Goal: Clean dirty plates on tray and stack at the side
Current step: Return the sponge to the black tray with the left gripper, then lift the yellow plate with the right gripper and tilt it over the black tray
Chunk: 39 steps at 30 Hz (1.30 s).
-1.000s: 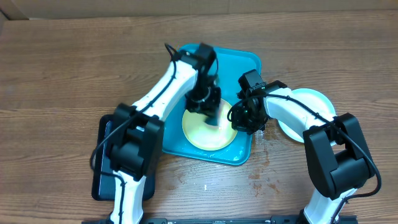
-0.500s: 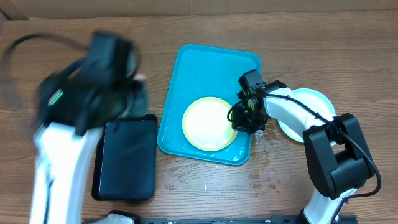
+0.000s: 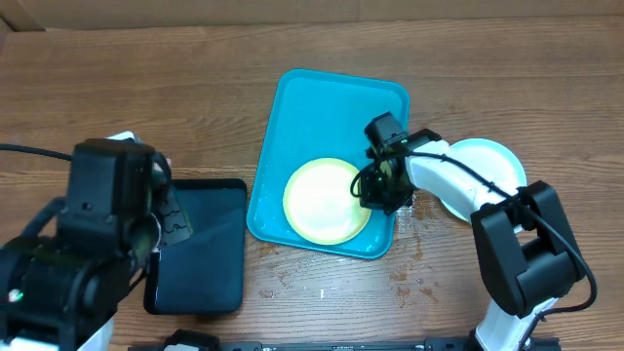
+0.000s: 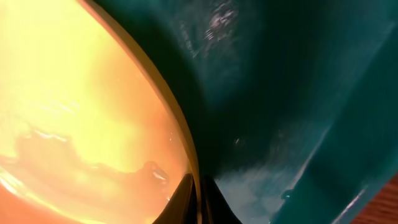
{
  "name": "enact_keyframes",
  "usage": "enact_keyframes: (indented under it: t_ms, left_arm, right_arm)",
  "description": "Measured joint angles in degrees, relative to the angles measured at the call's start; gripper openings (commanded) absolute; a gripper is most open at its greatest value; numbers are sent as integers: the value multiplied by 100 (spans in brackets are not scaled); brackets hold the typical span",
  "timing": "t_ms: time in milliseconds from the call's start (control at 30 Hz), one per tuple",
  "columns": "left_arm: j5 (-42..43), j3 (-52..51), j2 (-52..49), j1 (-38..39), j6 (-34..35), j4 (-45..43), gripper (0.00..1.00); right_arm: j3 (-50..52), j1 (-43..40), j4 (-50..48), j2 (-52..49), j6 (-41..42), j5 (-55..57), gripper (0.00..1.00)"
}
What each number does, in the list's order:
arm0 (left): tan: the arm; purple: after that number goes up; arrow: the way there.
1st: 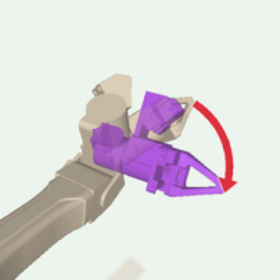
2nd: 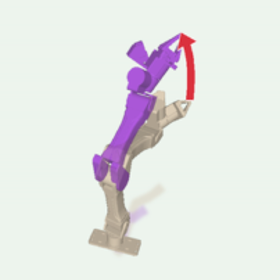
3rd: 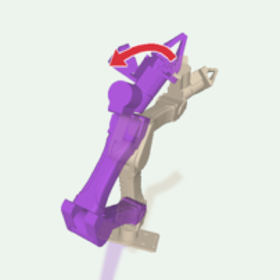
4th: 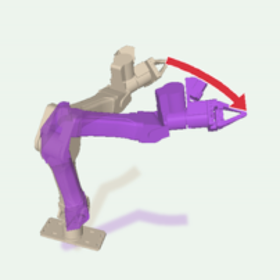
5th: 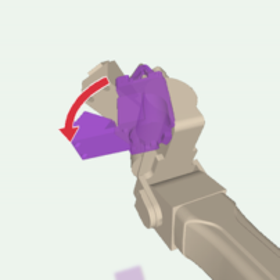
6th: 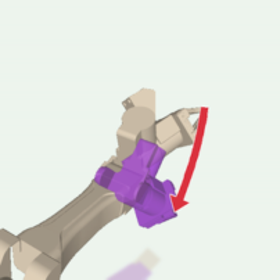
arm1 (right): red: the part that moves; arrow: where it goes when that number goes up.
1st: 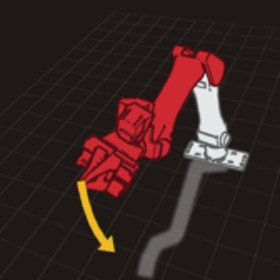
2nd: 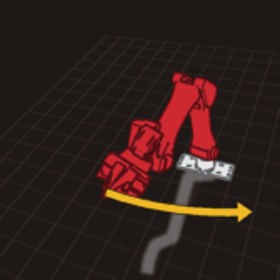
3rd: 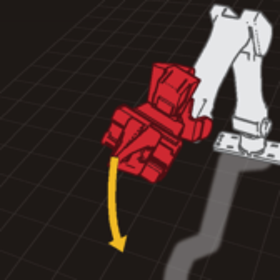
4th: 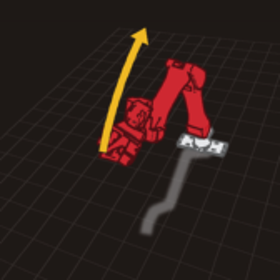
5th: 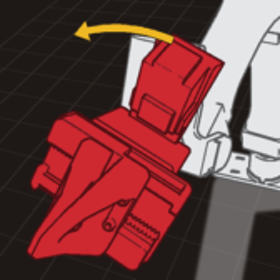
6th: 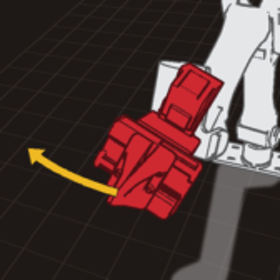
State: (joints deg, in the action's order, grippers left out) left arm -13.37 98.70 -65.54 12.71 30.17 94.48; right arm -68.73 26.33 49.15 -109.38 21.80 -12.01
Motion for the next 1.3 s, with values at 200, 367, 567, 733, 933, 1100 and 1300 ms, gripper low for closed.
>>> enact_keyframes:
  t_ms: [200, 367, 567, 733, 933, 1100, 1300]
  left_arm:
    - [-22, -2041, -118, 0, 50, -1274, 4]
    - [76, -4044, -748, 0, 90, -2900, 4]
    - [236, -4579, -1652, -4, 42, -3425, 27]
    - [273, -3917, -1764, -92, -85, -2518, 63]
    - [321, -2105, -1478, -157, -90, -1355, 78]
    - [511, -426, -938, -157, -181, -568, 100]
    - [566, 1036, -236, -157, -162, -225, 100]
  right_arm:
    - [-4, 33, 31, 7, 0, 55, 4]
    - [-7, 33, 46, 15, 4, 74, 4]
    - [-4, 33, 44, 15, 48, 85, 4]
    - [-101, 33, 326, 15, 63, 94, 4]
    - [-798, 160, 901, 20, 42, 339, 4]
    - [-1672, 879, 1095, 39, -109, 960, 4]
    - [-2282, 2149, 721, 79, -234, 1864, 4]
